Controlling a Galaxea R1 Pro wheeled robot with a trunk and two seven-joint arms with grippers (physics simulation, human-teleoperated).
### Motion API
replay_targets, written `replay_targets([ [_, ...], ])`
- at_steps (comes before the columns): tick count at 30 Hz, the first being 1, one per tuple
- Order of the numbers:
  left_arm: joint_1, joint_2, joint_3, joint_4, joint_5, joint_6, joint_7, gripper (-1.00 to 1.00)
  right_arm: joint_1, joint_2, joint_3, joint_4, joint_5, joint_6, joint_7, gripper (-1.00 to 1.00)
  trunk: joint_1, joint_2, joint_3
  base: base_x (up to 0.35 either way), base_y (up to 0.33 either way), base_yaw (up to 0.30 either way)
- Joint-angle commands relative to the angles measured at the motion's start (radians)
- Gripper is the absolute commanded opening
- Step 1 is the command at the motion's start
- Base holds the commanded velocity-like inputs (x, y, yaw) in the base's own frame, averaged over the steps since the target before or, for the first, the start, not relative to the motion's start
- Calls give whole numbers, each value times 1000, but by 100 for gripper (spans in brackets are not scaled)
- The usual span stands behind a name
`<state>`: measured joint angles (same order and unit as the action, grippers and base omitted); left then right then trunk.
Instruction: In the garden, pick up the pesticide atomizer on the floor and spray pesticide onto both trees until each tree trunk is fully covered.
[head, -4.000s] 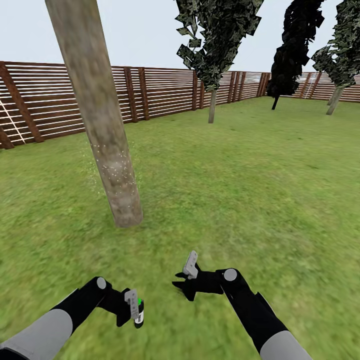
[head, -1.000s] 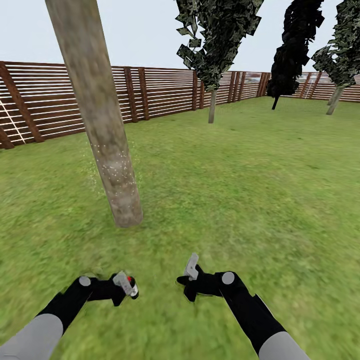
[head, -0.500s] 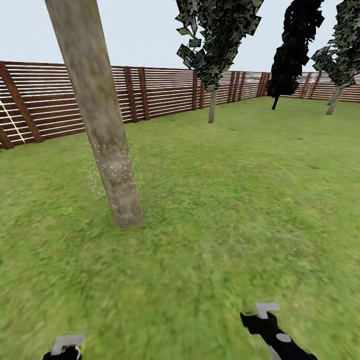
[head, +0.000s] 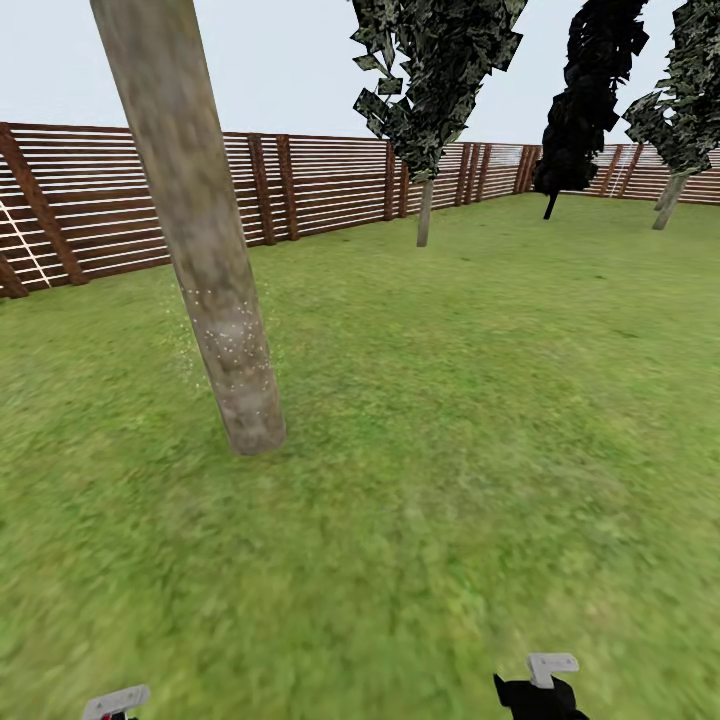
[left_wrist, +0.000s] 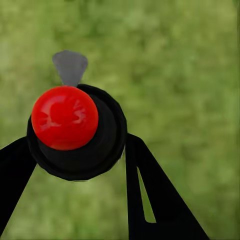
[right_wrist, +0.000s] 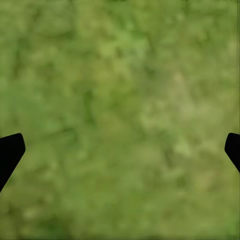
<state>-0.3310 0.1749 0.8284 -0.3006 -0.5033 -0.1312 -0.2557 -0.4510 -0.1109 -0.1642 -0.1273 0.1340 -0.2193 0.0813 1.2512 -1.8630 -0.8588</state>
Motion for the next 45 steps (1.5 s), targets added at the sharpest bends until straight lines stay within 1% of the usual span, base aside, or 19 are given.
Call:
replay_targets([
  [1, 0, 0, 0, 0, -1, -1, 1, -100, 0, -1, 0, -1, 0, 0, 0, 100, 0, 0, 0, 0, 0, 0],
  [8, 2, 0, 0, 1, -1, -1, 1, -100, 1, -1, 0, 1, 1, -5, 0, 100, 0, 0, 0, 0, 0, 0],
  [9, 2, 0, 0, 1, -1, -1, 1, -100, 3, -1, 0, 2, 1, -26, 0, 100, 0, 0, 0, 0, 0, 0],
  [11, 3, 0, 0, 1, -1, -1, 1, -100, 21, 0, 1, 2, 2, -100, -1, 100, 0, 0, 0, 0, 0, 0],
  [12, 3, 0, 0, 4, -1, -1, 1, -100, 26, 2, 1, 3, 3, -122, -1, 100, 0, 0, 0, 0, 0, 0],
  [14, 3, 0, 0, 17, -2, -2, 1, -100, 29, 5, 2, 4, 5, -134, -1, 100, 0, 0, 0, 0, 0, 0],
  [16, 3, 0, 0, 22, -3, -2, 1, -100, 31, 9, 2, 13, 5, -136, -2, 100, 0, 0, 0, 0, 0, 0],
  [18, 3, 0, 0, 23, -3, -2, 1, -100, 32, 14, 2, 66, 6, -137, -2, 100, 0, 0, 0, 0, 0, 0],
  [20, 3, 0, 0, 23, -3, -2, 1, -100, 34, 20, 2, 85, 6, -137, -1, 100, 0, 0, 0, 0, 0, 0],
  [28, 3, 0, 1, 23, -3, -2, 1, -100, 53, 23, 2, 89, 6, -136, -2, 100, 0, 0, 0, 0, 0, 0],
  [45, 3, 0, 0, 23, -4, -2, 1, -100, 54, 23, 2, 89, 6, -136, -2, 100, 0, 0, 0, 0, 0, 0],
])
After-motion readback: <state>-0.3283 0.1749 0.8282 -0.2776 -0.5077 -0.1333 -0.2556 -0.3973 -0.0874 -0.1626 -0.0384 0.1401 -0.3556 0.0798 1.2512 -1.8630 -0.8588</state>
